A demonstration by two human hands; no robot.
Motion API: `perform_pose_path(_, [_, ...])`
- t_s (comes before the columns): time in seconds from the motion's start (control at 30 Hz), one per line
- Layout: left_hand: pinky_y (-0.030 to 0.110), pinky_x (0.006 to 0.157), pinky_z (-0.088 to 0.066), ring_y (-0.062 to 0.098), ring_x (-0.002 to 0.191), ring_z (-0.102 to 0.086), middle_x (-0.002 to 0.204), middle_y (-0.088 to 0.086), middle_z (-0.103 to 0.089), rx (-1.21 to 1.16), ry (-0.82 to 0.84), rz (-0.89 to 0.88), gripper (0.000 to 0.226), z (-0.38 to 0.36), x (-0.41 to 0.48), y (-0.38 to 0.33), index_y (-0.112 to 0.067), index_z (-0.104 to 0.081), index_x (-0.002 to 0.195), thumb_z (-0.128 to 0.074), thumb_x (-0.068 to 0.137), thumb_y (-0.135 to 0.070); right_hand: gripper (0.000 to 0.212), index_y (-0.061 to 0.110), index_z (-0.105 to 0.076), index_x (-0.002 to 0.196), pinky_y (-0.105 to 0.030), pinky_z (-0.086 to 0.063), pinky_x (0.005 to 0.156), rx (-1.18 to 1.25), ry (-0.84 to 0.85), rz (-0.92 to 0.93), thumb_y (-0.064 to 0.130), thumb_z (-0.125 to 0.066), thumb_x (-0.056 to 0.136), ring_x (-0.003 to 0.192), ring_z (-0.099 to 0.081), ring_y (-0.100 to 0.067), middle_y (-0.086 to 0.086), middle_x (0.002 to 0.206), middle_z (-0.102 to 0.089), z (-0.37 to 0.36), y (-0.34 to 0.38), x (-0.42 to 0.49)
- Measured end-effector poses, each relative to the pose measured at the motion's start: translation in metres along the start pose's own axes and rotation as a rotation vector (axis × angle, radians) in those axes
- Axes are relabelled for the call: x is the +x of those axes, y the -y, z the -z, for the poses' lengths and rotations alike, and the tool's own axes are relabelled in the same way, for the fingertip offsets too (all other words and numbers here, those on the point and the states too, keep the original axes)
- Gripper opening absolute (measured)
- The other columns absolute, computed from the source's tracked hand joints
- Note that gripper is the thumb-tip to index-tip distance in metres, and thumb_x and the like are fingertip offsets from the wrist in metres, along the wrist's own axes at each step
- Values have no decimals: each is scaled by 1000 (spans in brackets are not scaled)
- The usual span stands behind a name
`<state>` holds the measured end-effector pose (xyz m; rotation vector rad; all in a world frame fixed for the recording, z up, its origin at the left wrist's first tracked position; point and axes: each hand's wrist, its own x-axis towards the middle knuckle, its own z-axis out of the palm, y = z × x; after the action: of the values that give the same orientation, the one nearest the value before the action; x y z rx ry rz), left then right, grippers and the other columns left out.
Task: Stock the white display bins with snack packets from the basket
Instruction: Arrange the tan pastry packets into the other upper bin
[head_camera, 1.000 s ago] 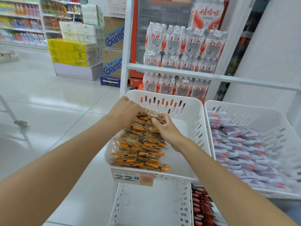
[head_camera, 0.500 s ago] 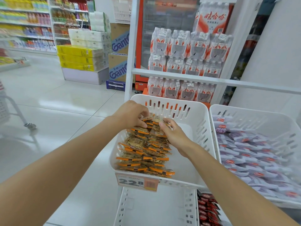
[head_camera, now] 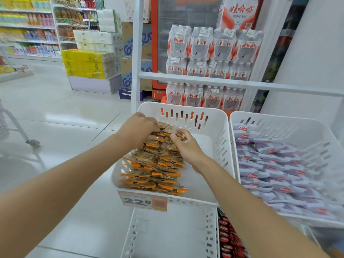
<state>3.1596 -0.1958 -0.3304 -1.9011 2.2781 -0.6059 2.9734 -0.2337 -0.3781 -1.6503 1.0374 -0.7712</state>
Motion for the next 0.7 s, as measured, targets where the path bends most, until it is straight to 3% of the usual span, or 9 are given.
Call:
perform_pose_path(0.1, [35,96,-44,19,98,-63,127,-7,-60,56,-27,15,25,-1,3,-7,-28,-68,116,-51,98,-28,55,24,-36,147,-26,-35,94,-16,-5,13,44,-52,98,134,-37,-17,0,150,-36,0,-1,-1])
perform_pose_path(0.2, [34,92,-46,19,86,-64,117,-7,-64,171,-55,-9,21,1,3,-1,-24,-71,101,-58,91,-11,57,25,-34,148,-29,-37,100,-43,-5,27,45,-52,97,135,-37,-20,-1,151,-35,0,-2,-1])
perform_pose_path(0.33, [38,112,-22,12,108,-61,115,-11,-66,238,-86,-66,14,12,1,5,-30,-66,96,-59,90,-20,59,23,-29,149,-29,-32,102,-71,62,40,48,-46,99,139,-33,-19,2,155,-30,-9,7,0])
perform_pose_path(0.4, [41,117,-11,13,116,-58,114,-7,-67,167,-57,-67,14,18,-4,0,-30,-57,104,-56,90,-26,58,23,-31,148,-30,-34,101,-73,75,28,51,-45,98,137,-36,-20,1,154,-32,-11,8,2])
perform_pose_path(0.5, [41,120,-8,16,110,-62,109,-4,-68,25,-30,-15,36,16,-14,1,-26,-35,122,-53,91,-29,72,29,-19,152,-39,-33,105,5,-4,-28,61,-46,93,140,-32,-25,-1,158,-23,-9,5,2])
perform_pose_path(0.6, [41,120,-6,15,125,-51,125,-4,-63,-55,-7,48,49,10,-22,8,-36,-32,141,-48,95,-36,83,28,-8,154,-44,-29,112,-23,26,-62,65,-47,90,145,-25,-26,0,161,-12,-15,3,-2])
perform_pose_path(0.7, [39,120,-1,12,136,-39,138,-7,-54,-135,10,74,51,5,-25,8,-38,-31,148,-45,98,-37,81,26,-9,154,-43,-29,114,-54,0,-37,64,-45,92,145,-24,-25,1,161,-13,-20,5,-2])
